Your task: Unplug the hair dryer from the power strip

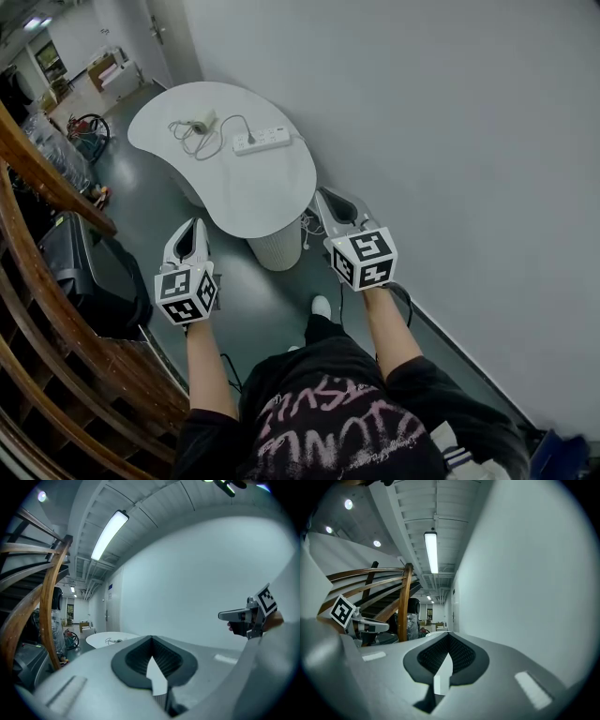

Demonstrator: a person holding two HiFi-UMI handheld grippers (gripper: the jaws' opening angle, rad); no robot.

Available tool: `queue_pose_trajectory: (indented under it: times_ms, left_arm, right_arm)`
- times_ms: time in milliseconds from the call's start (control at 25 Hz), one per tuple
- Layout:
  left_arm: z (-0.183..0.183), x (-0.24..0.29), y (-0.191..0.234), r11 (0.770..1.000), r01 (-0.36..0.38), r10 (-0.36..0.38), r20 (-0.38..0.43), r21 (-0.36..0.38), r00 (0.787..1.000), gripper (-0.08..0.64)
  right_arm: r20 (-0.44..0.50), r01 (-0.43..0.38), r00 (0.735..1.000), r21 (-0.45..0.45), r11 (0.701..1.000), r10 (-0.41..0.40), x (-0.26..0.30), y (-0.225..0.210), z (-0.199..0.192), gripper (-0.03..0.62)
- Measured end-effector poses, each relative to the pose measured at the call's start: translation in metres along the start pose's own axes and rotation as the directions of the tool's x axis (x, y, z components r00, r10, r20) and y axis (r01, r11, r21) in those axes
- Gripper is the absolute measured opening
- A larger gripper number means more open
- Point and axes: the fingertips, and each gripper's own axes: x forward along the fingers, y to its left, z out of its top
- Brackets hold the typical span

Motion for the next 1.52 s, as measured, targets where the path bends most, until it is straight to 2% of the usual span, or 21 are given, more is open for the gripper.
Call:
queue_pose_trajectory:
  times_ms: [400,880,1520]
  left_arm:
    - [0.003,0.011,0.007,1.000,0.011,-0.011,0.009,0.025,1.000,0.000]
    - [0.003,0.053,0.005,0.998,0.038,-0.038,-0.011,0.054,0.999,0.000]
    - [-0.024,0.139,0.032,1.000,0.019,-0.018,-0.080,0.012,0.997,0.000]
  right_arm:
    - [0.005,-0.007,1.000,-0.006,1.000,0.008,0.011,0.001,-0.002,0.009]
    - [-0.008,-0.001,1.000,0.023,1.000,0.001,0.045,-0.024,-0.009,0.009]
    - [-0.086,-0.010,0.996,0.054,0.998,0.015,0.135,-0.064,-0.041,0.009]
